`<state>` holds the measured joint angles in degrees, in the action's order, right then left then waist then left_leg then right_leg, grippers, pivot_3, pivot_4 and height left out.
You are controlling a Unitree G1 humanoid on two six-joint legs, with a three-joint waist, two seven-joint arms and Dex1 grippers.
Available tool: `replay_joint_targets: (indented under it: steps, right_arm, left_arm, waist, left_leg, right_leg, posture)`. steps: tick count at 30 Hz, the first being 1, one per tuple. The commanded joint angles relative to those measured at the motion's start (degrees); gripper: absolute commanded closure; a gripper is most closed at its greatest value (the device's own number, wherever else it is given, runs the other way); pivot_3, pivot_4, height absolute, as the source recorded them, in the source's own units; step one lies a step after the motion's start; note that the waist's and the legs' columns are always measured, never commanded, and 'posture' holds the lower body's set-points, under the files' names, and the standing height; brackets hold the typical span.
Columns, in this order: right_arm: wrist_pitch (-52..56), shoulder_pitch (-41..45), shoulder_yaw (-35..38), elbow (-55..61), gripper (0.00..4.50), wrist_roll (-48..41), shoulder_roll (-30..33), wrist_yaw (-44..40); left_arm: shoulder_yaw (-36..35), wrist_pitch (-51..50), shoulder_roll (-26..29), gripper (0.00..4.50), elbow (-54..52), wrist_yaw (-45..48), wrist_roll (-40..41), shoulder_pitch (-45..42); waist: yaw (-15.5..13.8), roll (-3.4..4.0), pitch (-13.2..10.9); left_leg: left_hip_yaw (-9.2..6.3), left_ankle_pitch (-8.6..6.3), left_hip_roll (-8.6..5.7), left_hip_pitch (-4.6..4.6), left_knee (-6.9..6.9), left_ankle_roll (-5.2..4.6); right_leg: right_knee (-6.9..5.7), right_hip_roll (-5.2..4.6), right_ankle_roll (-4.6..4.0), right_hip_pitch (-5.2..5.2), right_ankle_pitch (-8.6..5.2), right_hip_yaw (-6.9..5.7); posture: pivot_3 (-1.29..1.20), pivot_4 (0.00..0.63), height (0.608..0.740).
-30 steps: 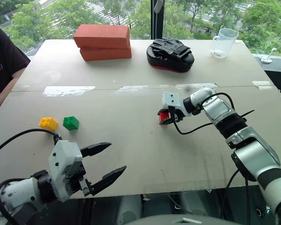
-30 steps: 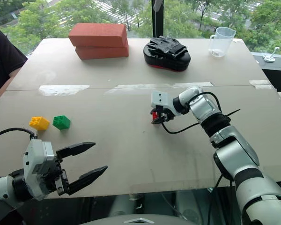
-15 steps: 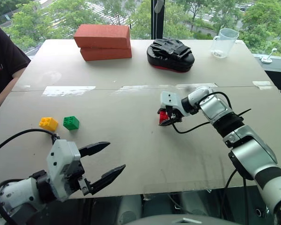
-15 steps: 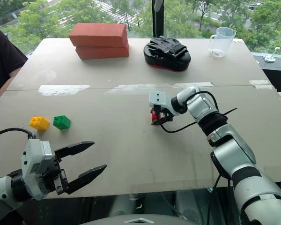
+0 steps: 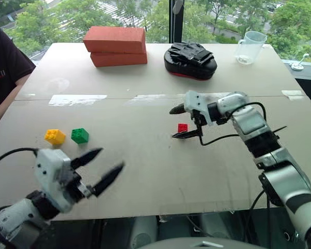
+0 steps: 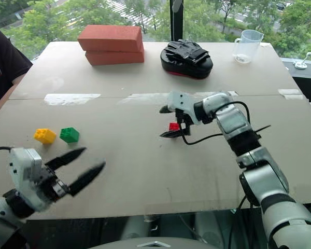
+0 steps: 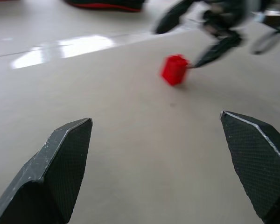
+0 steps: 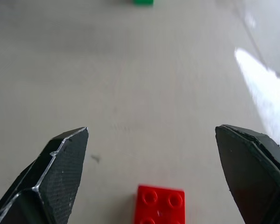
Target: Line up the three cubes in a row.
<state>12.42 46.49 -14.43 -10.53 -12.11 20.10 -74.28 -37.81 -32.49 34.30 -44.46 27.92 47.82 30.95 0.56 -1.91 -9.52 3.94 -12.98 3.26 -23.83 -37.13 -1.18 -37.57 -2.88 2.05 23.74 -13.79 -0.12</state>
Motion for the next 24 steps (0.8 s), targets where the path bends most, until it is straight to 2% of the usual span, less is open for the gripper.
replay_joint_targets:
  steps: [1, 5, 10, 18, 21, 24]
  right_arm:
    - [2.0, -6.0, 6.8, 16.3, 0.03, -8.9, -0.1, 4.0]
    - [3.7, -14.1, 8.6, 26.9, 0.03, -10.4, 2.6, 8.1]
    - [3.7, -20.6, 9.7, 32.8, 0.03, -12.0, 6.3, 9.6]
    - [3.5, -24.1, 10.3, 35.7, 0.03, -11.8, 10.8, 12.2]
    - [3.9, -24.7, 10.5, 36.8, 0.00, -11.6, 11.6, 14.1]
    - [4.8, -25.8, 10.8, 38.4, 0.00, -11.8, 12.5, 15.8]
  left_arm:
    - [-1.5, -4.4, -1.5, 0.00, 2.8, -12.8, -3.0, -4.4]
    - [2.2, -10.3, -1.5, 0.00, 5.8, -21.5, -5.3, -12.6]
    - [4.9, -14.7, -2.0, 0.00, 13.4, -28.0, -8.7, -23.2]
    - [11.1, -13.5, 1.9, 0.00, 27.1, -23.7, -16.0, -33.6]
    - [12.9, -12.2, 2.7, 0.77, 30.9, -20.1, -17.8, -34.7]
    - [13.7, -10.3, 2.8, 2.29, 32.7, -16.6, -18.5, -35.5]
  waist:
    - [0.1, -0.05, 0.0]
    - [-0.1, -0.18, 0.1]
    - [0.0, -0.26, 0.1]
    - [0.1, -0.32, 0.2]
    - [0.1, -0.33, 0.2]
    - [0.1, -0.35, 0.2]
  left_leg:
    - [-0.04, 0.00, 0.01, 0.01, -0.01, 0.00]
    - [-0.05, 0.00, 0.01, 0.03, -0.07, 0.00]
    - [-0.05, 0.01, -0.03, 0.11, -0.20, -0.01]
    - [0.01, 0.01, -0.02, 0.07, -0.07, 0.01]
    - [0.04, 0.01, -0.03, 0.04, -0.07, 0.01]
    - [0.04, 0.01, -0.03, 0.04, -0.07, 0.01]
  right_leg:
    - [-0.05, -0.01, 0.01, -0.01, 0.00, 0.00]
    - [-0.07, -0.06, 0.01, -0.05, 0.00, -0.03]
    - [-0.15, -0.12, -0.04, -0.07, 0.06, 0.02]
    - [-0.12, -0.03, -0.07, -0.03, 0.05, -0.03]
    - [-0.05, -0.08, -0.05, -0.03, 0.06, -0.01]
    - [-0.03, -0.13, -0.05, -0.03, 0.06, 0.00]
  posture:
    - [0.00, 0.150, 0.740]
    - [0.00, 0.150, 0.740]
    - [0.00, 0.150, 0.740]
    - [0.00, 0.150, 0.740]
    - [0.00, 0.150, 0.740]
    - [0.00, 0.150, 0.740]
